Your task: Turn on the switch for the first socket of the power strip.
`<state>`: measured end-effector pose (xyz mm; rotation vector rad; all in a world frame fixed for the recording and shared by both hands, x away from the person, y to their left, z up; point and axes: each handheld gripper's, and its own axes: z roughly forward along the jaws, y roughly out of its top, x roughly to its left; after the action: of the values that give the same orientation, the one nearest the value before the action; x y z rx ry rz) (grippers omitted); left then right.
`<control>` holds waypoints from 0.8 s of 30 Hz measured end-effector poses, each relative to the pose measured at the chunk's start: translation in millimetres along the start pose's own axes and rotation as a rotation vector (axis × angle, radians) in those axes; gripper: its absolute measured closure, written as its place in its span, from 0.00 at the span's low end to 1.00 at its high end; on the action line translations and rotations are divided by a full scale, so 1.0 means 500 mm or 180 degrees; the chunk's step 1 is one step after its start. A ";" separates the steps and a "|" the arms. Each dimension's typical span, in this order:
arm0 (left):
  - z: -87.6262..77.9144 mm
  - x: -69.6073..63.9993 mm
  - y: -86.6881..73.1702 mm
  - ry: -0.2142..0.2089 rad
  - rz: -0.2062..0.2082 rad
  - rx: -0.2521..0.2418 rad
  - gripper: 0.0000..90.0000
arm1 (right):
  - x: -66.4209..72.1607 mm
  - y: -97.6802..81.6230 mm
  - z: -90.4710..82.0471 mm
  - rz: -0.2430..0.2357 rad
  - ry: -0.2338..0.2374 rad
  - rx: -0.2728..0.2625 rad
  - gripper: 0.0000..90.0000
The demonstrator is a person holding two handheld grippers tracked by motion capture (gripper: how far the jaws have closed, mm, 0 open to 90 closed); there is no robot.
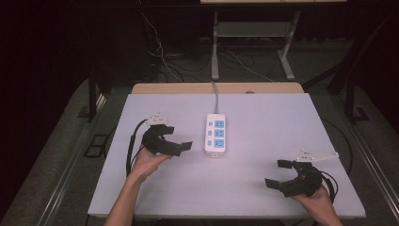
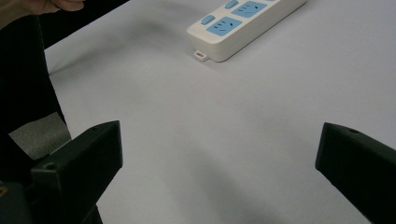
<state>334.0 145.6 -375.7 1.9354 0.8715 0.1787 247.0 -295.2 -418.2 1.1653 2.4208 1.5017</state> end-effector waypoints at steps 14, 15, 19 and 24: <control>-0.029 -0.034 -0.075 -0.0007 -0.0014 -0.0150 0.00 | 0.001 -0.001 -0.002 0.0011 -0.0014 -0.0014 0.00; -0.031 -0.036 -0.080 0.0000 -0.0017 -0.0163 0.00 | 0.001 -0.001 -0.002 0.0015 -0.0013 -0.0015 0.00; -0.037 -0.043 -0.104 -0.0017 -0.0049 -0.0196 0.00 | 0.001 -0.002 -0.001 0.0026 -0.0005 -0.0008 0.00; -0.042 -0.051 -0.122 -0.0043 -0.0035 -0.0175 0.00 | 0.000 -0.002 0.000 0.0032 0.0001 -0.0009 0.00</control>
<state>275.2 161.0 -409.3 1.8785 0.8597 0.1811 246.5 -295.7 -419.0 1.1787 2.4158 1.5076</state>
